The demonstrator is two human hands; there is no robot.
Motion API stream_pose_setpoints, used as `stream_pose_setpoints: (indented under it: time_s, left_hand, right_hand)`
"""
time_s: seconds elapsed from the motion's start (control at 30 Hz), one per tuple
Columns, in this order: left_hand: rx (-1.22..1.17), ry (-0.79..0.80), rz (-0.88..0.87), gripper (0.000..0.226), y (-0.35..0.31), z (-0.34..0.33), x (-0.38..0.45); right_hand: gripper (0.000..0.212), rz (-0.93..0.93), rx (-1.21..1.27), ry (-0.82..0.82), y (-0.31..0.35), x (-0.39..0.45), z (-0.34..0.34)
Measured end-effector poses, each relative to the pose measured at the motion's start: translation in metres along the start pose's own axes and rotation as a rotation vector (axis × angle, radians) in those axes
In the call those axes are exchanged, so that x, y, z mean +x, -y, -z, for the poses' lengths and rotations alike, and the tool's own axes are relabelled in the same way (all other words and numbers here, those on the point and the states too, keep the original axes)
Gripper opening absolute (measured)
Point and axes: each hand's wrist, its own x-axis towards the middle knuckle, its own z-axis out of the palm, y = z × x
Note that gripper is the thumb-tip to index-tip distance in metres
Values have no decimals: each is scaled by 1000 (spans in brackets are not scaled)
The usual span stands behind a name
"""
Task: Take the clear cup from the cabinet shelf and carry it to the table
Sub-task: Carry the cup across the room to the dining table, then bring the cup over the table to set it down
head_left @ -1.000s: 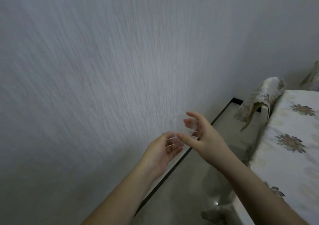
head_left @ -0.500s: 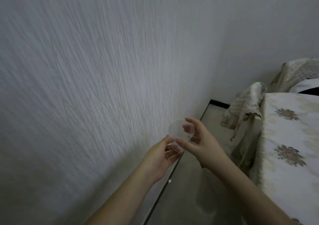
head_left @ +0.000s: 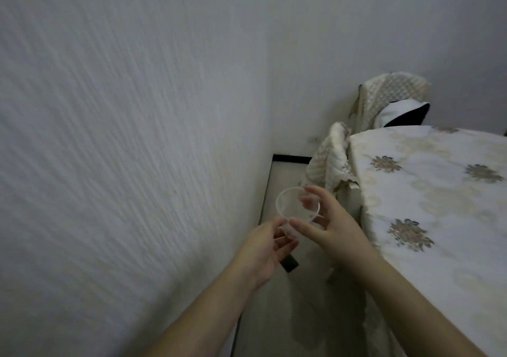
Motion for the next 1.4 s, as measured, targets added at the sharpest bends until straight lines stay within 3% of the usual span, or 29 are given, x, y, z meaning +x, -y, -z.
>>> stream_pose_setpoints:
  time_s: [0.2, 0.4, 0.57, 0.73, 0.9, 1.07, 1.3, 1.4]
  left_hand:
    - [92, 77, 57, 23, -21, -68, 91]
    - [171, 144, 78, 23, -36, -127, 162]
    - [207, 196, 123, 22, -36, -166, 213]
    - [233, 255, 208, 22, -35, -200, 280]
    - [280, 311, 287, 16, -39, -231, 357]
    - [336, 397, 344, 22, -42, -268, 417]
    - [455, 554, 417, 10, -26, -309, 459]
    - [516, 573, 455, 14, -8, -324, 477]
  right_hand:
    - [77, -40, -1, -114, -36, 67, 58]
    - [61, -54, 41, -202, -56, 119, 116]
    - [77, -130, 40, -294, -87, 148, 150]
    - [59, -182, 32, -399, -117, 186, 174]
    - [74, -257, -13, -512, -146, 233, 194]
    - [65, -317, -72, -634, -166, 273, 216]
    - [65, -384, -44, -750, -206, 281, 238]
    - [67, -420, 3, -807, -232, 277, 245]
